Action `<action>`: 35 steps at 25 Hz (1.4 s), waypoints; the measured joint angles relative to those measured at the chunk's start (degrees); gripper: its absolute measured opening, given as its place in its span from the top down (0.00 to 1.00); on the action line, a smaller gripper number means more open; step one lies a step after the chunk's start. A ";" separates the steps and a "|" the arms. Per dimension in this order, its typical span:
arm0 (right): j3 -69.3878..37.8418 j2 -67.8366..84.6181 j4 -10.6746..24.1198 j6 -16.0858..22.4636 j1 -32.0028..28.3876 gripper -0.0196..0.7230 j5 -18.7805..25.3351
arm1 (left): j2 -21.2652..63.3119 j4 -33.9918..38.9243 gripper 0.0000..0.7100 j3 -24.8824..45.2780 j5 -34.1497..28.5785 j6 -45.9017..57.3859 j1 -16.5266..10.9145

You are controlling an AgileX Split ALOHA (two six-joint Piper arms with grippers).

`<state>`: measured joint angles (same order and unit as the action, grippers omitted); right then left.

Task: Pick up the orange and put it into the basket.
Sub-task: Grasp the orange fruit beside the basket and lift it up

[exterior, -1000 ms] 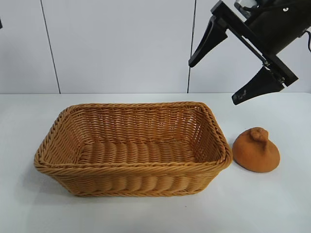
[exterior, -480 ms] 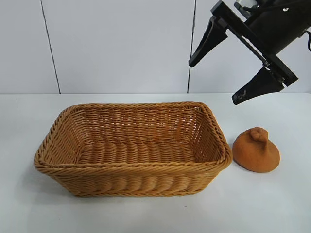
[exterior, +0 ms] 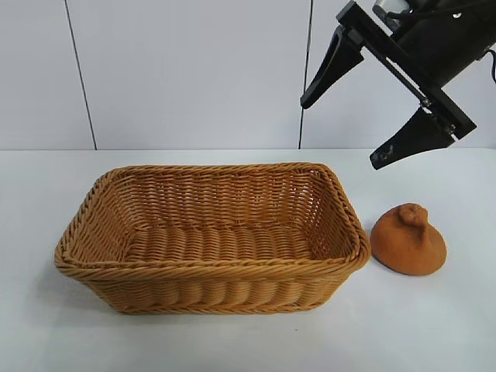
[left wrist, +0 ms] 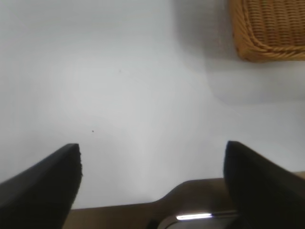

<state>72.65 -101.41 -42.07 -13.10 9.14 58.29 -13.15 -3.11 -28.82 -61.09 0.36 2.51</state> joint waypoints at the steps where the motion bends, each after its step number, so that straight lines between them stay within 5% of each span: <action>1: 0.00 0.00 0.00 0.00 0.00 0.04 0.00 | 0.82 0.00 0.18 0.07 0.00 -0.36 0.00; 19: 0.50 0.69 1.37 0.00 0.00 0.04 0.34 | 13.39 0.10 0.18 0.07 0.02 -0.36 0.00; 24: 3.97 1.62 8.33 2.62 -0.12 0.04 3.94 | 13.39 0.10 0.18 0.07 0.02 -0.36 0.00; 29: 8.45 1.80 20.32 8.75 -3.86 0.04 5.51 | 13.39 0.10 0.18 0.07 0.02 -0.36 0.00; 35: 9.06 1.52 27.28 11.18 -9.56 0.04 5.56 | 13.39 0.10 0.18 0.07 0.02 -0.36 0.00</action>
<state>81.70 -99.89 -14.79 -1.92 -0.41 63.85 0.23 -3.00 -28.75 -61.06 0.00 2.51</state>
